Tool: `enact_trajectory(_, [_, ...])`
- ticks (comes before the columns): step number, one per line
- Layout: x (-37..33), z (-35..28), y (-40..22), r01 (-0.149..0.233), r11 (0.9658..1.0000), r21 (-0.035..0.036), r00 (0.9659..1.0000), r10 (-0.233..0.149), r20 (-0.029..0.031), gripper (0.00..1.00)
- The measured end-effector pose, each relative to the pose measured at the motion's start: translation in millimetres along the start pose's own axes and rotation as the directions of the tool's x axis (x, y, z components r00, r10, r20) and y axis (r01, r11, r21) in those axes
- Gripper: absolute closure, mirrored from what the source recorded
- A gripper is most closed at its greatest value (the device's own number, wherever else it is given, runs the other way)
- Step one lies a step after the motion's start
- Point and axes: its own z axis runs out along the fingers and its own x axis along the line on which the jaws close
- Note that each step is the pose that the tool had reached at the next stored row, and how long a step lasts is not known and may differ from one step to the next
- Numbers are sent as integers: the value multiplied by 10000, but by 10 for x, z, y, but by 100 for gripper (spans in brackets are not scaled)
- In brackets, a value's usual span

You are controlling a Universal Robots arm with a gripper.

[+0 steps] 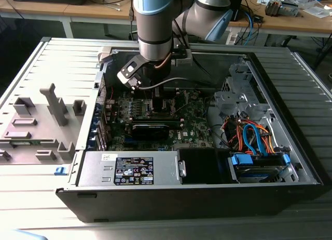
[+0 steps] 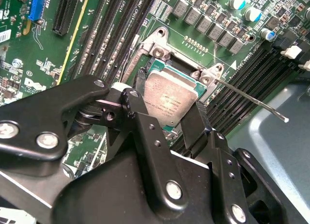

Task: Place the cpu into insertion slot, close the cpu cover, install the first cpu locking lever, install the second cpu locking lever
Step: 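Place the cpu into insertion slot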

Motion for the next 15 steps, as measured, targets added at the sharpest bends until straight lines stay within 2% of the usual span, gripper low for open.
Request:
enact_trajectory(6, [1, 13, -10, 3, 10000, -2, 10000, -3, 7, 46])
enact_trajectory(8, [0, 23, -12, 3, 10000, 0, 10000, -3, 26, 46])
enact_trajectory(15, [4, 86, 51, 20, 10000, 2, 9999, -20, 155, 46])
